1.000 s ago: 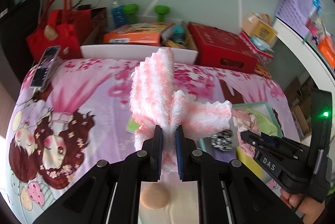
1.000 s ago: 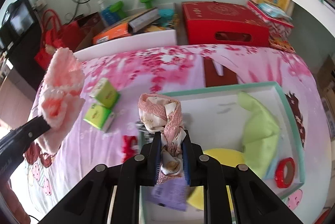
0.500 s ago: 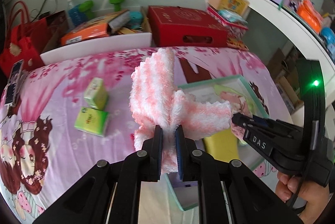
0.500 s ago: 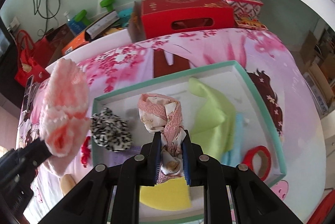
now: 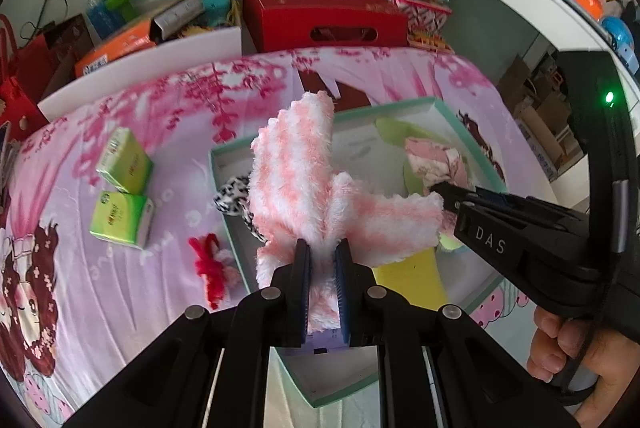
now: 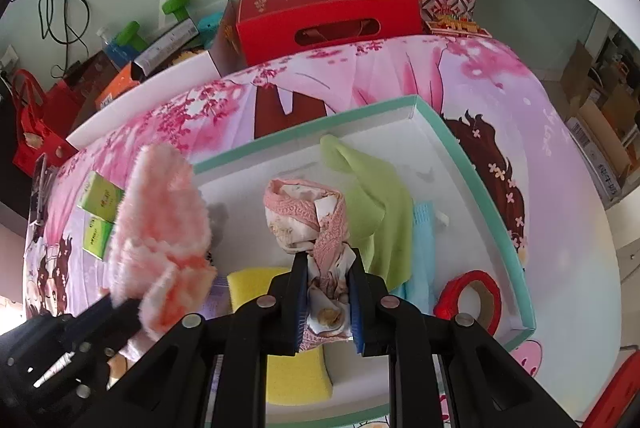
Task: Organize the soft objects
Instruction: 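Carry the towel with the left tool while the right tool carries the floral cloth into the tray, releasing both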
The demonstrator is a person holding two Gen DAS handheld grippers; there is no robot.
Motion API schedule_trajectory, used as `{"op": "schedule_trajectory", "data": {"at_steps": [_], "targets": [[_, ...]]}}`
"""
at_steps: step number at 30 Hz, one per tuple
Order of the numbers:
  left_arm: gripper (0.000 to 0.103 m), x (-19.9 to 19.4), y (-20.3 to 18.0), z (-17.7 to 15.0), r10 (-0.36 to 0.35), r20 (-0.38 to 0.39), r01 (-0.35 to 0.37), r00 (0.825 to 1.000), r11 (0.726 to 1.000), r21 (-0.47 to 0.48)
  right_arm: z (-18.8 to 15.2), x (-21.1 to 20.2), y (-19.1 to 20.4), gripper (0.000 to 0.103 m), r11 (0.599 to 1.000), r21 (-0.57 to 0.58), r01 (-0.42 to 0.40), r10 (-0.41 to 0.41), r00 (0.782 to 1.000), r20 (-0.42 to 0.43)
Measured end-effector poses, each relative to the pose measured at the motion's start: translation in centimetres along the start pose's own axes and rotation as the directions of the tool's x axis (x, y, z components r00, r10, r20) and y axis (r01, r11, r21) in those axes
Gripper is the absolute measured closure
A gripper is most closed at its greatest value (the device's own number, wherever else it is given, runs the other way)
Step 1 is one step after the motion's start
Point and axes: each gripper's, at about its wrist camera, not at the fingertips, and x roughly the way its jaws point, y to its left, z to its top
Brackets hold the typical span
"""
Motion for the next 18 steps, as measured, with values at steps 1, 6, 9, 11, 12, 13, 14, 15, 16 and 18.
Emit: {"op": "schedule_trajectory", "data": {"at_steps": [1,6,9,11,12,13,14,15,16,18], "targets": [[0.091,0.3,-0.1,-0.1,0.0,-0.009,0.0,1.0,1.0,0.002,0.0,0.2,0.0,0.084,1.0,0.002,-0.002,0.002,1.0,-0.005],[0.091,2.2,-0.4,-0.4,0.004,-0.055,-0.004,0.998,1.0,0.004,-0.1,1.3,-0.1,0.084,1.0,0.002,0.007,-0.007,1.0,-0.026],[0.091,3.0,-0.4,-0.6,0.009,-0.075,-0.009,0.997,1.0,0.001,-0.2,1.8,-0.2,0.084,1.0,0.007,0.006,-0.005,0.999,-0.035],[0.091,3.5,-0.4,-0.7,0.012,-0.088,-0.013,0.996,1.0,-0.002,-0.1,2.0,-0.2,0.084,1.0,0.006,0.009,-0.008,0.999,-0.036],[0.091,3.8,-0.3,-0.8,0.013,-0.092,-0.013,0.996,1.0,-0.005,-0.1,2.1,-0.2,0.084,1.0,0.007,0.007,-0.007,0.999,-0.037],[0.091,4.0,-0.3,-0.8,0.011,-0.095,-0.012,0.995,1.0,-0.01,-0.1,2.1,-0.3,0.084,1.0,0.007,0.007,-0.007,0.999,-0.038],[0.091,4.0,-0.2,-0.7,0.009,-0.096,-0.01,0.995,1.0,-0.012,-0.1,2.2,-0.3,0.084,1.0,0.006,0.009,-0.009,0.999,-0.039],[0.091,4.1,-0.1,-0.7,0.005,-0.096,-0.006,0.995,1.0,-0.016,-0.1,2.2,-0.3,0.084,1.0,0.007,0.009,-0.009,0.999,-0.039],[0.091,4.2,0.0,-0.7,0.003,-0.097,-0.005,0.995,1.0,-0.02,-0.1,2.2,-0.2,0.084,1.0,0.007,0.009,-0.009,0.999,-0.04],[0.091,4.2,0.1,-0.7,-0.002,-0.1,-0.001,0.995,1.0,-0.027,-0.1,2.1,-0.2,0.084,1.0,0.005,0.01,-0.01,0.999,-0.041]]}}
